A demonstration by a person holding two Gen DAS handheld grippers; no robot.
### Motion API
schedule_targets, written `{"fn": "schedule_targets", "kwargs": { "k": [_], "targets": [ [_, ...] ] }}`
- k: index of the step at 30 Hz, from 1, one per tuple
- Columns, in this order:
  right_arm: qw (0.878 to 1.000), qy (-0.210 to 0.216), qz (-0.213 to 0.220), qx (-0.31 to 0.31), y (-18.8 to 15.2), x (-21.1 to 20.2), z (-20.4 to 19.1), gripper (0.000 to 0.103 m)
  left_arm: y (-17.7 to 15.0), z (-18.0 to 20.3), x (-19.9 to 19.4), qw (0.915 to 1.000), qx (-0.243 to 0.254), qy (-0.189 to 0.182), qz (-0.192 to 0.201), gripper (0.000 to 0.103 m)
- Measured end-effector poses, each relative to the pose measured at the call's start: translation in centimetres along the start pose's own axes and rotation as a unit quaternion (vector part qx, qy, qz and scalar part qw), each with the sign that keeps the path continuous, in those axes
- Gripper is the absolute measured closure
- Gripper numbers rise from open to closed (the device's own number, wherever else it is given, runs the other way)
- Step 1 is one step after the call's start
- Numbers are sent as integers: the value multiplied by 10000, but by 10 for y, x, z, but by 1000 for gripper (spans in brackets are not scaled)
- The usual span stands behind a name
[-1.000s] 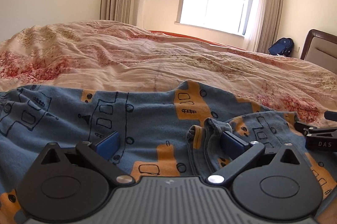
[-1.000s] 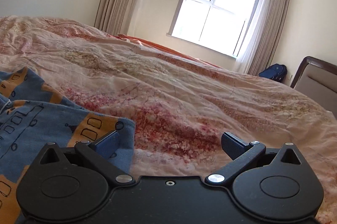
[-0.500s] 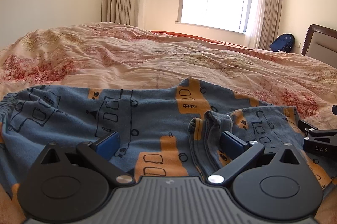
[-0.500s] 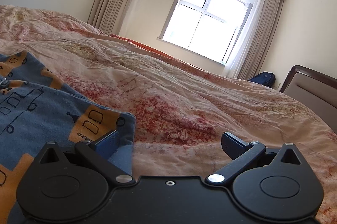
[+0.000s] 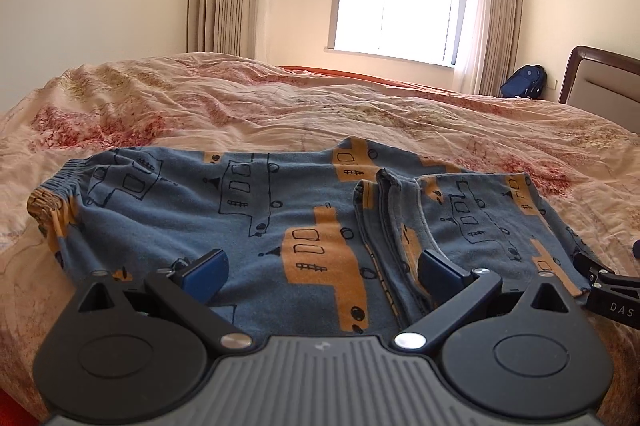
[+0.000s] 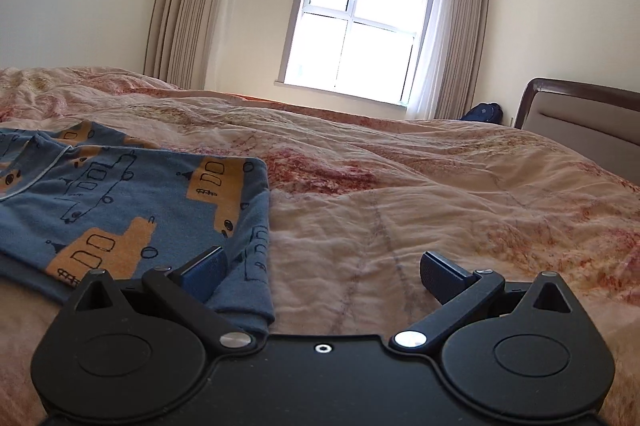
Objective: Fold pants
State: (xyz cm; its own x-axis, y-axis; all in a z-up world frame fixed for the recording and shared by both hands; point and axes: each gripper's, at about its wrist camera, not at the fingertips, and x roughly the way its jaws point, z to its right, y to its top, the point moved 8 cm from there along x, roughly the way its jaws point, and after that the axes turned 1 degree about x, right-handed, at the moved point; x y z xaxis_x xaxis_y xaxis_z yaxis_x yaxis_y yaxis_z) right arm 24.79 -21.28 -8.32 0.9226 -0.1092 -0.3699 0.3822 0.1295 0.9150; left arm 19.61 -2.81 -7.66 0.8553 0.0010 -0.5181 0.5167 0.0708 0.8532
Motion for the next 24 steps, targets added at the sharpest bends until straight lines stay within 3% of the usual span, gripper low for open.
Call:
{"fn": "schedule_targets", "kwargs": {
  "k": [4, 9, 15, 20, 24],
  "targets": [
    [9995, -49, -58, 312, -6, -16, 0, 0, -3, -7, -14, 9999, -129, -12, -6, 1],
    [9995, 15, 149, 263, 7, -38, -13, 0, -8, -18, -26, 9996, -264, -13, -56, 0],
    [9942, 957, 420, -247, 39, -46, -63, 0, -4, -31, -35, 9992, -403, 78, -23, 0],
    [9786, 1853, 224, -863, 46, -34, -126, 0, -2, -50, -42, 9983, -540, 208, 46, 0],
    [9751, 1864, 285, -1169, 52, -22, -153, 0, -3, -74, -49, 9965, -696, 404, 240, 0]
  ]
}}
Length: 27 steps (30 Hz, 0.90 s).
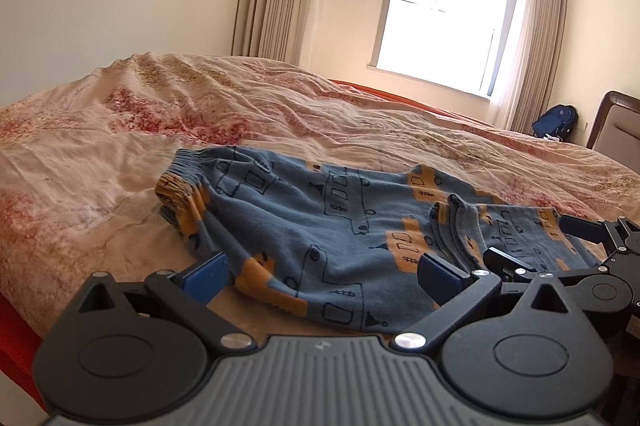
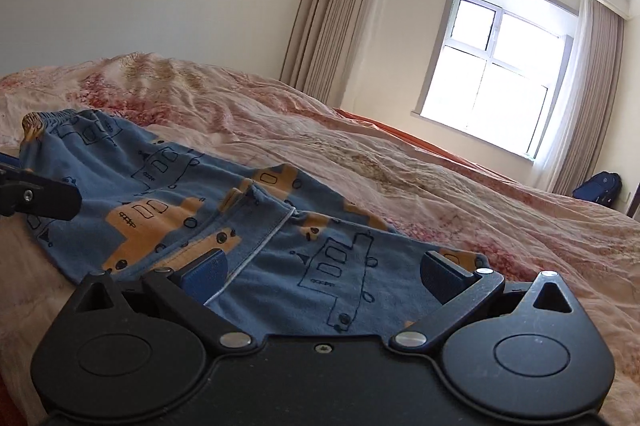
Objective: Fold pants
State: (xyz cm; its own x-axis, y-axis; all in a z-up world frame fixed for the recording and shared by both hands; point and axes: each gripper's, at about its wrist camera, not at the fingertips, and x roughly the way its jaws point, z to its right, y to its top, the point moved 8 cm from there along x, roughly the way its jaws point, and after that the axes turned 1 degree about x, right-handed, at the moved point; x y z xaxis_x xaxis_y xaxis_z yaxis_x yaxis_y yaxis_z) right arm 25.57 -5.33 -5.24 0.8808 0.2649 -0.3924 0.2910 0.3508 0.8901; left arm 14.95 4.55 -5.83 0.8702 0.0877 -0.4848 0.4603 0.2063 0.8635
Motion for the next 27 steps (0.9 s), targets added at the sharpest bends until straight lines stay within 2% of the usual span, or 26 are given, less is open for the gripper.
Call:
{"fn": "schedule_targets", "kwargs": {
  "k": [3, 5, 7, 9, 14, 21, 27],
  "targets": [
    [9999, 33, 32, 90, 3, 8, -2, 0, 2, -27, 5, 9995, -186, 203, 129, 0],
    [9999, 24, 58, 127, -6, 12, -3, 0, 3, -48, 16, 9981, -454, 415, 59, 0],
    [9993, 50, 153, 347, -15, 13, 0, 0, 5, -63, 26, 9968, -693, 403, -16, 0],
    [9980, 115, 248, 569, -21, 14, 4, 0, 11, -72, 34, 9960, -847, 254, 83, 1],
    [9958, 280, 275, 823, -26, 17, 8, 0, 21, -75, 50, 9933, -1147, -66, 76, 0],
    [9944, 348, 353, 934, -28, 17, 8, 0, 20, -66, 54, 9947, -1022, 79, 54, 1],
    [9935, 394, 376, 999, -29, 17, 10, 0, 21, -66, 54, 9934, -1137, 115, 51, 1]
  ]
}}
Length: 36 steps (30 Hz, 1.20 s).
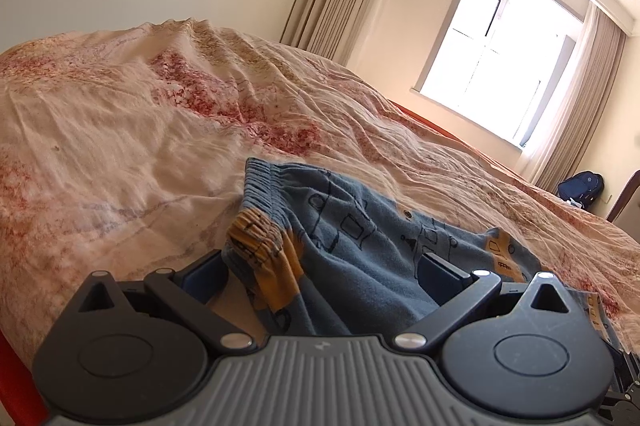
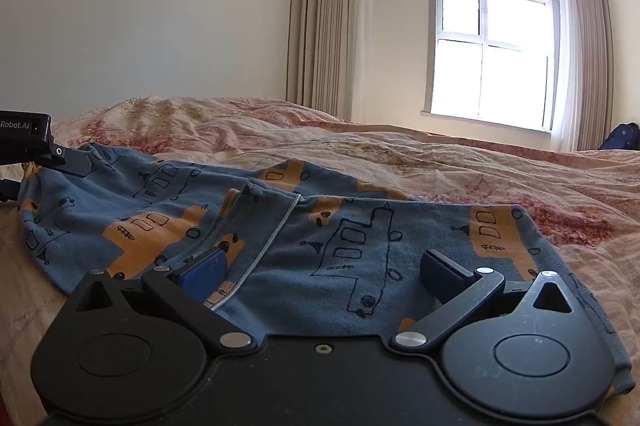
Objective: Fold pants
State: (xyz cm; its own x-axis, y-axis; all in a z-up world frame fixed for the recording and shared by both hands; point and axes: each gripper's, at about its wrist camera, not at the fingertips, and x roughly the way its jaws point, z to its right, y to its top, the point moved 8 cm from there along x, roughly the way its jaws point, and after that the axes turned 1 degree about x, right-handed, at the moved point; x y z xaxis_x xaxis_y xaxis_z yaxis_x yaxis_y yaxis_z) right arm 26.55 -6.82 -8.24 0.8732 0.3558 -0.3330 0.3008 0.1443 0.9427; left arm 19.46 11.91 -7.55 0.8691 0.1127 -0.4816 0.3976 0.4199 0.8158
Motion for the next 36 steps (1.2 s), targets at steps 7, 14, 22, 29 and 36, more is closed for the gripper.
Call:
{"fn": "schedule_targets", "kwargs": {
  "k": [7, 14, 22, 29, 36],
  "targets": [
    [10000, 18, 4, 28, -1, -1, 1, 0, 0, 5, -3, 10000, -54, -59, -28, 1],
    [10000, 21, 7, 39, -1, -1, 1, 0, 1, -6, -5, 9989, -324, 330, -98, 14],
    [10000, 21, 30, 73, 0, -2, 1, 0, 1, -12, -14, 9972, -633, 402, -29, 48],
    [9999, 37, 48, 117, 0, -3, 2, 0, 21, 3, -19, 9980, -510, 346, 124, 81],
    [9998, 54, 94, 195, 2, -8, 5, 0, 49, 68, -34, 9983, 214, -195, 508, 84]
  ]
}}
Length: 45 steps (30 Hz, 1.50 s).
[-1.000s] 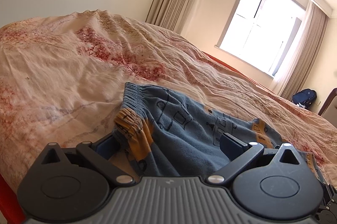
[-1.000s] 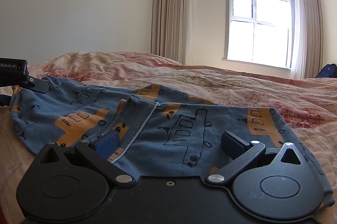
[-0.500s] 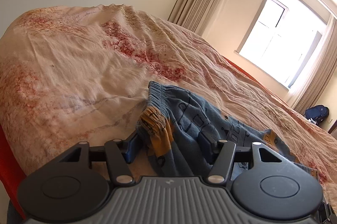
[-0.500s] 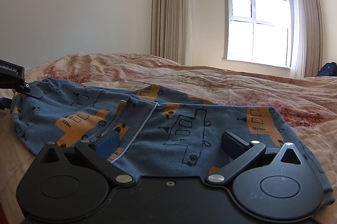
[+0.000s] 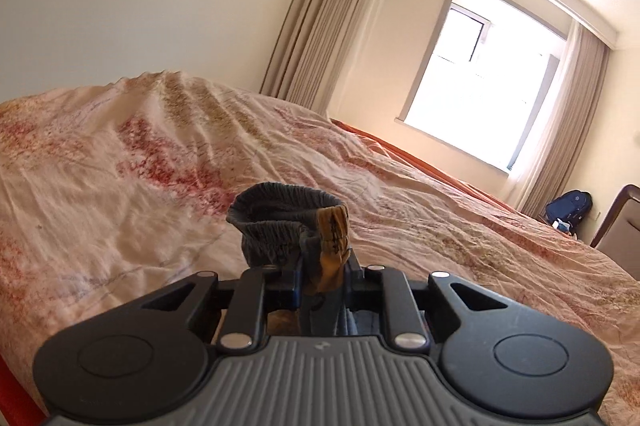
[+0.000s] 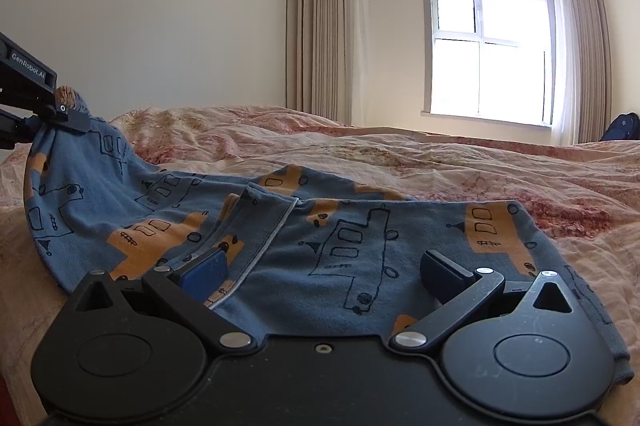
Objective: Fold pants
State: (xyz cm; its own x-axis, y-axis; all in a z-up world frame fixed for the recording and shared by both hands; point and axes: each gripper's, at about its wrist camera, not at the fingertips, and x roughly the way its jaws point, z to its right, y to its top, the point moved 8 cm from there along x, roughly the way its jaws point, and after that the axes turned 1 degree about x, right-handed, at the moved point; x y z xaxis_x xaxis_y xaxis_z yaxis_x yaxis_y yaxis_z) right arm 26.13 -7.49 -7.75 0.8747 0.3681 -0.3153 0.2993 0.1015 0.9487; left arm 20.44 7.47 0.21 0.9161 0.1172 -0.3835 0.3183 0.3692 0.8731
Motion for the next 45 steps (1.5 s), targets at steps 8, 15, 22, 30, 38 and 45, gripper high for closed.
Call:
{"fn": "schedule_targets", "kwargs": {
  "k": [8, 15, 22, 30, 38, 45],
  "targets": [
    [9973, -534, 498, -65, 25, -41, 28, 0, 8, 101, -13, 9900, 1031, -940, 202, 84],
    [9900, -1319, 458, -182, 15, -81, 79, 0, -19, 188, -13, 9702, 1747, -1678, 52, 84],
    [9793, -2009, 224, -82, -6, -114, 126, 0, -72, 244, 3, 9526, 2052, -2167, -583, 84],
    [9712, -2379, -4, 144, -25, -128, 155, 0, -114, 238, 24, 9465, 1937, -2194, -1358, 77],
    [9701, -2401, -225, 275, -30, -125, 158, 0, -106, 217, 9, 9492, 1520, -2398, -1359, 19],
    [9765, -2080, -96, 555, -16, -124, 148, 0, -84, 162, 7, 9768, 1213, -1517, -907, 1]
  ]
}}
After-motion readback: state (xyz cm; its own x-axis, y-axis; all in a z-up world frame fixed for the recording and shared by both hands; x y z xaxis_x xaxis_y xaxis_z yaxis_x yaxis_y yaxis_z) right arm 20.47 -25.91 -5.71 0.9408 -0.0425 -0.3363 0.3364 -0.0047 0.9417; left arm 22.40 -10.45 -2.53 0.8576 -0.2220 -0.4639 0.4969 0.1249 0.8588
